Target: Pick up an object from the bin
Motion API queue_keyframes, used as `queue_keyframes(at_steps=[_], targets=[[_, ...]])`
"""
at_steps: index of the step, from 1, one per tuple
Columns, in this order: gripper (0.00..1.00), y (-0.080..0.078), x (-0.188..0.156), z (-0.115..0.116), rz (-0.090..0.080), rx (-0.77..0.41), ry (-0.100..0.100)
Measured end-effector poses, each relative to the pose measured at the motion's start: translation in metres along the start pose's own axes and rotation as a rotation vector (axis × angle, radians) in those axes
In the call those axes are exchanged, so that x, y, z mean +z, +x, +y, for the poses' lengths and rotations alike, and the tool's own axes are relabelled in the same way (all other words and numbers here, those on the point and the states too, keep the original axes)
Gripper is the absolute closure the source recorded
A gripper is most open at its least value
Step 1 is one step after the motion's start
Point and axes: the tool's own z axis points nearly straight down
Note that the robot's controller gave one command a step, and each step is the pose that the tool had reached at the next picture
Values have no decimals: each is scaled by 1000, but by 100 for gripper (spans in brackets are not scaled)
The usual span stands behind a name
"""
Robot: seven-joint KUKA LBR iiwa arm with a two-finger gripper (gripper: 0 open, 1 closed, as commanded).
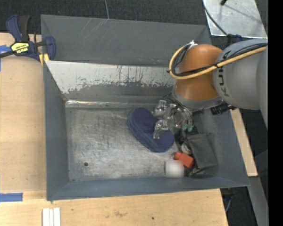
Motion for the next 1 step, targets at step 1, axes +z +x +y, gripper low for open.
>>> queue_keyframes(at_steps=[1], targets=[[100, 1, -150, 15, -10, -246, 1]])
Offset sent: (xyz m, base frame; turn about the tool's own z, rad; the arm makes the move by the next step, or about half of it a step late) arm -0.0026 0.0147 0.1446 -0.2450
